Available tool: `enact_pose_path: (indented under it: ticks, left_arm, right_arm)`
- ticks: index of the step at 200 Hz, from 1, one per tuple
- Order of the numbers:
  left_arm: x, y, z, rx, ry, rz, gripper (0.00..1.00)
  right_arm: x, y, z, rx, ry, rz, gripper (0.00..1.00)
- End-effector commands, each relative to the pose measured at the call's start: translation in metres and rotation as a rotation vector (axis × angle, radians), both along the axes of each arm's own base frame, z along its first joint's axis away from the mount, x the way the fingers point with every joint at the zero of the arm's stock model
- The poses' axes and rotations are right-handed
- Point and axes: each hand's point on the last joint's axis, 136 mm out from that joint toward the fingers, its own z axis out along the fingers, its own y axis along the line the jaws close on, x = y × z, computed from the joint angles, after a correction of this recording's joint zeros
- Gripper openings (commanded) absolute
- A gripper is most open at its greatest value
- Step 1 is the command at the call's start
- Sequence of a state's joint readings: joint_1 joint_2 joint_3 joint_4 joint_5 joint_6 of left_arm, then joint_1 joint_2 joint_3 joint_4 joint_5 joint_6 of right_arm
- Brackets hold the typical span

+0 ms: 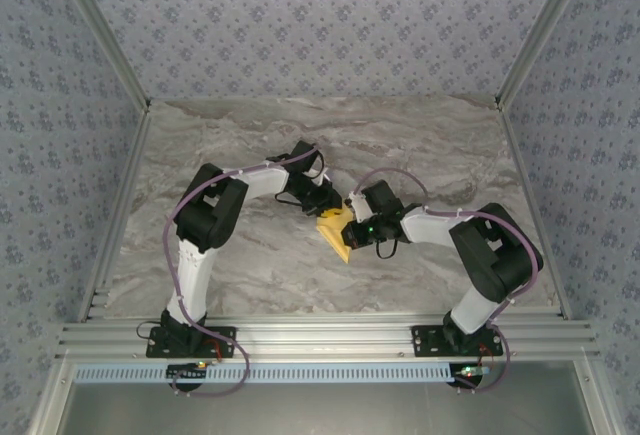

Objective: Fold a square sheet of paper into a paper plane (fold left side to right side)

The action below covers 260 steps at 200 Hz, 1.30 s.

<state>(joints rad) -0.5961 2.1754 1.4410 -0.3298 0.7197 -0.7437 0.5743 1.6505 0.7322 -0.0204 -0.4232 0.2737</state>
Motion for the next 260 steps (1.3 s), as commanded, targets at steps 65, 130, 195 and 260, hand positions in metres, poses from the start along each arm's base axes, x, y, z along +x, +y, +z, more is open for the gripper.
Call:
enact_pose_path:
  ticks: [65, 130, 195, 260]
  left_arm:
    - [-0.0151, 0.0138, -0.0248, 0.084, 0.058, -0.001, 0.17]
    - [-0.0154, 0.014, -0.025, 0.085, 0.059, -0.002, 0.17]
    - [-0.0159, 0.0146, -0.0252, 0.087, 0.059, -0.002, 0.17]
    - [-0.0161, 0.0146, -0.0244, 0.087, 0.06, -0.003, 0.17]
  right_arm:
    - [0.0013, -0.007, 0.0003, -0.022, 0.012, -0.028, 0.0]
    - [0.0002, -0.0085, 0.0026, -0.019, 0.002, -0.032, 0.0]
    - [0.0002, -0.0098, 0.0025, -0.021, 0.001, -0.036, 0.0]
    - [-0.0015, -0.0102, -0.0021, -0.028, 0.015, -0.033, 0.0]
